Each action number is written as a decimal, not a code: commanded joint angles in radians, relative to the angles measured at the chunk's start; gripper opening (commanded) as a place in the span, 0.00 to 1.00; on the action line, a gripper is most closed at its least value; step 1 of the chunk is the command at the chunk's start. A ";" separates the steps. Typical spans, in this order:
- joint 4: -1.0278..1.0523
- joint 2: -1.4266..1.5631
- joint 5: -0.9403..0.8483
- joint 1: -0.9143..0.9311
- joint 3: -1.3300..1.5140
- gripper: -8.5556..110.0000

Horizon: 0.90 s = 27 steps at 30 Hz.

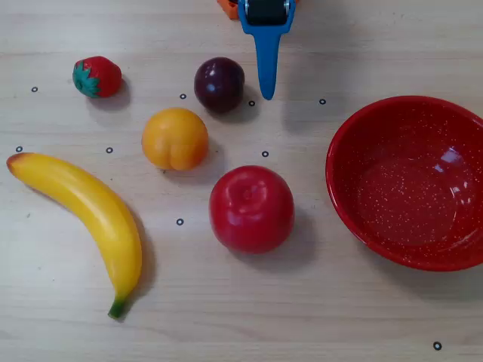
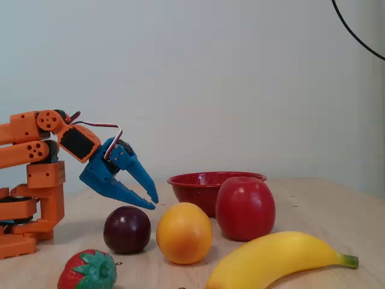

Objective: Put the peach in the red bowl.

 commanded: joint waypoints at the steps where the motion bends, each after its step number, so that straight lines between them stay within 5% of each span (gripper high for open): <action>1: 0.000 0.014 -0.018 -0.008 0.008 0.07; 27: 0.026 -0.161 0.021 -0.035 -0.161 0.07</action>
